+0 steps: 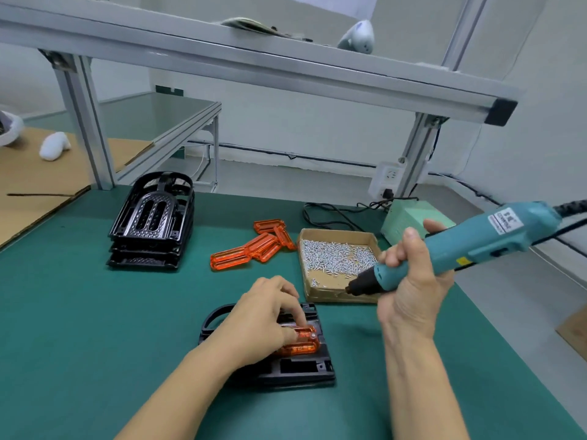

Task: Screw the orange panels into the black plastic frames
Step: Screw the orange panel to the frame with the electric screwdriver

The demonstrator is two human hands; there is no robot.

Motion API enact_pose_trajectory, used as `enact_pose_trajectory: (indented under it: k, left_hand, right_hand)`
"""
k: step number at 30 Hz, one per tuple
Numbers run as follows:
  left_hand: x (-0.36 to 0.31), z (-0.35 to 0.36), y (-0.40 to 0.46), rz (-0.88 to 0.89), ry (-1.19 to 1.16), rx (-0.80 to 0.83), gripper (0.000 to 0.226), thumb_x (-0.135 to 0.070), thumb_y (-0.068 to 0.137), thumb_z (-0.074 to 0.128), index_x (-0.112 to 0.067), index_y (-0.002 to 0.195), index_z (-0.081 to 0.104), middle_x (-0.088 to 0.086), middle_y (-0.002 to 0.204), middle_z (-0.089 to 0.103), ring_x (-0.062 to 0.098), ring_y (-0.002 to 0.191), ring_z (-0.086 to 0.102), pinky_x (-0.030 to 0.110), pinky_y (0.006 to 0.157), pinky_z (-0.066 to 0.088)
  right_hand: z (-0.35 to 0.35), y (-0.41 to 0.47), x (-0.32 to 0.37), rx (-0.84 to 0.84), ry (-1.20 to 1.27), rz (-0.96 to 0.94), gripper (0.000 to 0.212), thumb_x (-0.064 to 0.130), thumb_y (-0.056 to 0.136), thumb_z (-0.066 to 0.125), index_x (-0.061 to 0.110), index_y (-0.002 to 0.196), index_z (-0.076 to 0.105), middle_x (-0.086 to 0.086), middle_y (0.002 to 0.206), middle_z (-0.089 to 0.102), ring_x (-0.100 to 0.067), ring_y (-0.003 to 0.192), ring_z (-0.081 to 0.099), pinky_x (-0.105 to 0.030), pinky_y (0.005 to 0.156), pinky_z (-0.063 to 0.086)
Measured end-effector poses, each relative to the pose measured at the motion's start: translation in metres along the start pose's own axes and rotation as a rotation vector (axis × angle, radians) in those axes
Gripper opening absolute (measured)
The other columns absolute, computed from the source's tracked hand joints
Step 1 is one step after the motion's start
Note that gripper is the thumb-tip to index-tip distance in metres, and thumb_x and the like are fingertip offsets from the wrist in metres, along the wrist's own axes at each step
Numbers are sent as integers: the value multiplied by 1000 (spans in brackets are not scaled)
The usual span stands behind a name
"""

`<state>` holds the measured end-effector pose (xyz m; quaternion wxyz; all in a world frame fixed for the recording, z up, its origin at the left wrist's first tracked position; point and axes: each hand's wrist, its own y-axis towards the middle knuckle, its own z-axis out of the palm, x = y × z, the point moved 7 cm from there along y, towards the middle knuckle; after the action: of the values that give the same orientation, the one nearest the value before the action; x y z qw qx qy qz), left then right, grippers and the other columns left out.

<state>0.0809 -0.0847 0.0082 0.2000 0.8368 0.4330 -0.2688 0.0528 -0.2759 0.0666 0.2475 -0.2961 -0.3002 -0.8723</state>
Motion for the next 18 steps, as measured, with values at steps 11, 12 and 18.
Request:
enact_pose_trajectory:
  k: [11,12,18]
  left_hand:
    - [-21,-9,102,16,390,-90,12,-27,89,64,-29,95,74,-10,98,69,15,103,51,37,98,27]
    - [-20,-2,109,10,424,-62,11,-27,88,65,-28,95,74,-9,99,69,16,104,50,38,97,26]
    - [-23,18,127,-29,683,52,8,-21,84,66,-22,89,73,-3,95,68,21,105,49,43,98,23]
  right_hand:
    - [-5,4,-3,0,-1,-24,18,9,81,63,21,94,58,6,51,45,-11,44,43,-25,53,41]
    - [-5,5,-2,-3,2,-25,18,9,80,63,21,93,58,6,51,45,-11,44,43,-25,53,41]
    - [-6,4,-4,-8,7,-8,18,9,80,63,21,93,58,6,51,45,-11,45,42,-25,53,41]
